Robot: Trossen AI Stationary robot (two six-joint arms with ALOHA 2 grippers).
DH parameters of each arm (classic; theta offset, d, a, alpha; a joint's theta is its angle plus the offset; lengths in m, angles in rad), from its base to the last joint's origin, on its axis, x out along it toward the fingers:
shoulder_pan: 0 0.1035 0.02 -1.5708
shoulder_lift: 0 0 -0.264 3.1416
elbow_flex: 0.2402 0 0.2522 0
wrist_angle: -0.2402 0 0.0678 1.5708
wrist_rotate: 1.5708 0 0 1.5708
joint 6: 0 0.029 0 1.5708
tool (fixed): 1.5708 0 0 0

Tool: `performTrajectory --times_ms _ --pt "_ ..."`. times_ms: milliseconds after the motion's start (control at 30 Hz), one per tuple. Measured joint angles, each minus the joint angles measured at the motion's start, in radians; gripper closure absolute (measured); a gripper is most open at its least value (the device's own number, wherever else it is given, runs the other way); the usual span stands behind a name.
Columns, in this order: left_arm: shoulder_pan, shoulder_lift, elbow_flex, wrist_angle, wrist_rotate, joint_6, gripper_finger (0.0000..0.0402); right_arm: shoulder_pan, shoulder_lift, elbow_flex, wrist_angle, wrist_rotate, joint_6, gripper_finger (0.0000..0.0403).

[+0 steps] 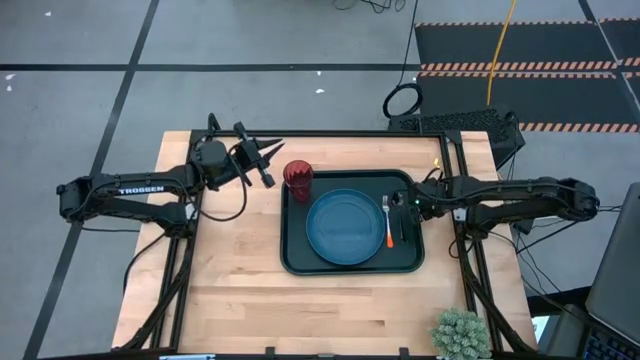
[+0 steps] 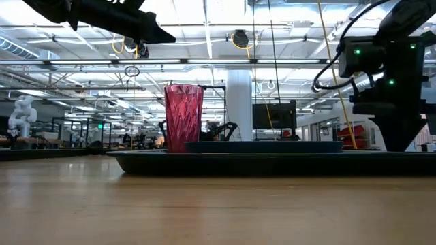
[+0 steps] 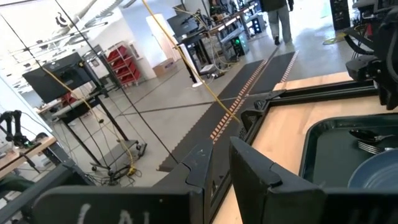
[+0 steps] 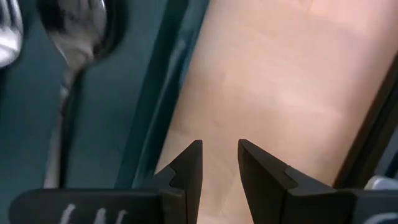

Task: Pick and place plate/cup/fork/spoon on tray
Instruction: Adjust the black tray

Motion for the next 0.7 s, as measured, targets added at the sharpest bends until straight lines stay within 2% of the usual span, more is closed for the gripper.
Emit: performTrajectory --times_ms 267,700 --pt "-0.002 0.000 0.000 0.001 0.000 0.007 0.0346 0.081 -0.002 -0.083 0.094 -0.060 0.110 0.0310" --pt "-0.002 0.000 0.000 0.005 0.000 0.007 0.0346 0.187 -0.001 -0.099 0.137 -0.048 0.234 0.0310"
